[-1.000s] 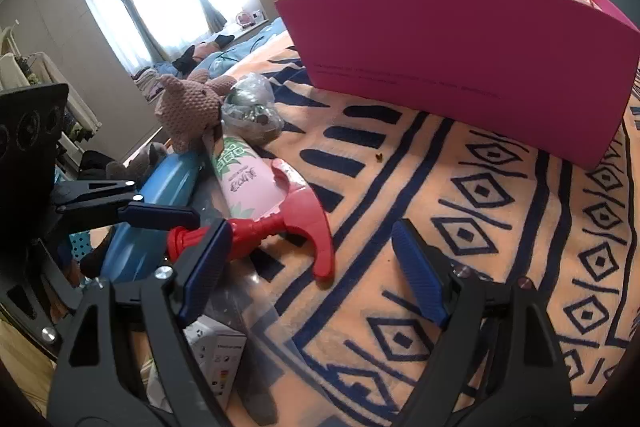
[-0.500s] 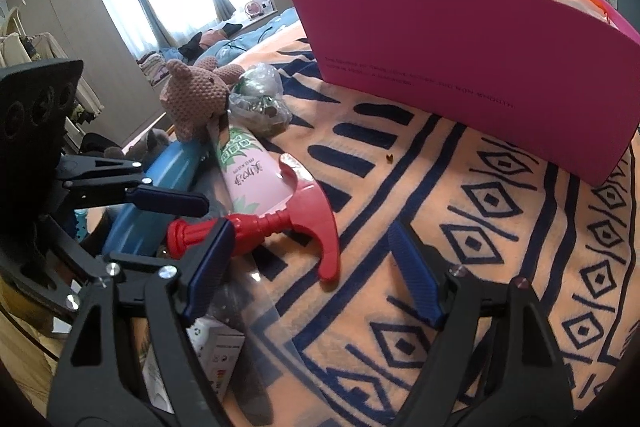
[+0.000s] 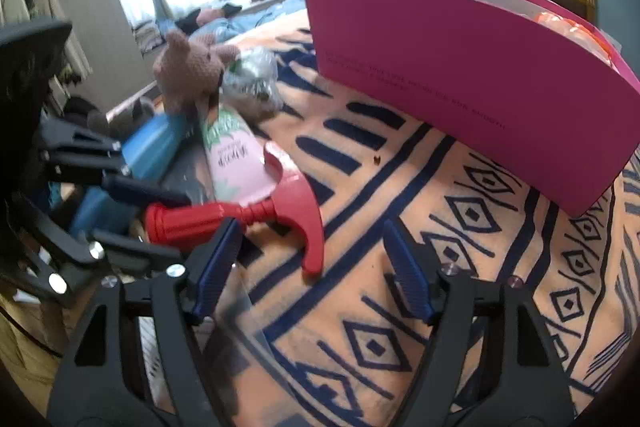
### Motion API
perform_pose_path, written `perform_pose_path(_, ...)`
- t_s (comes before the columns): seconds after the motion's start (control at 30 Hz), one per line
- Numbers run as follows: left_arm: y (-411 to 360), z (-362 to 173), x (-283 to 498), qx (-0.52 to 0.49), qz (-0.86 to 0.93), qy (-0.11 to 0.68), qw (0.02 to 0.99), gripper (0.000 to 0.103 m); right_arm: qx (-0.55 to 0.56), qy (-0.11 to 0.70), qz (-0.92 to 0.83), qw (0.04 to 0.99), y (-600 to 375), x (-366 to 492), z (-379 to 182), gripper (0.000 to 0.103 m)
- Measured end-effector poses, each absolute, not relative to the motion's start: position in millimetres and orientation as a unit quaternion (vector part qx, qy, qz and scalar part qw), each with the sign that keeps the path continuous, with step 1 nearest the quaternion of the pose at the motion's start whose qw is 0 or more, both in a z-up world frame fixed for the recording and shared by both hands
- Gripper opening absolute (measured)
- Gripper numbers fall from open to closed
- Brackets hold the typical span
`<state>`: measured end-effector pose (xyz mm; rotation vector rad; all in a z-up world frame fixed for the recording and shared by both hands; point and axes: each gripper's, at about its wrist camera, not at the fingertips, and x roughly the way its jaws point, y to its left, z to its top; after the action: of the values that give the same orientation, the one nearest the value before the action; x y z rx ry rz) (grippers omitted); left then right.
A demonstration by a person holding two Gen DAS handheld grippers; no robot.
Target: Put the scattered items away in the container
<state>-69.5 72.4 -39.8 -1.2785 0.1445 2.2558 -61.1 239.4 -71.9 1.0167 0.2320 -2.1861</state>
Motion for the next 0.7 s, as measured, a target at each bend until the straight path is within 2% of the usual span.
perform_pose_path(0.17, 70.2, -40.3, -72.1, -0.476, 0.837, 0.047, 0.267, 0.037, 0.395, 0.120, -0.837, 0.358, 230.9, -63.2, -76.1, 0.061)
perform_pose_path(0.53, 67.1, -39.5, -74.1, -0.478, 0.829, 0.028, 0.290, 0.037, 0.394, 0.174, -0.824, 0.368, 212.8, -76.4, -83.4, 0.060)
perform_pose_path(0.7, 67.6, -38.9, -74.2, -0.481, 0.824, 0.022, 0.299, 0.037, 0.387, 0.177, -0.822, 0.379, 207.4, -79.6, -82.9, 0.033)
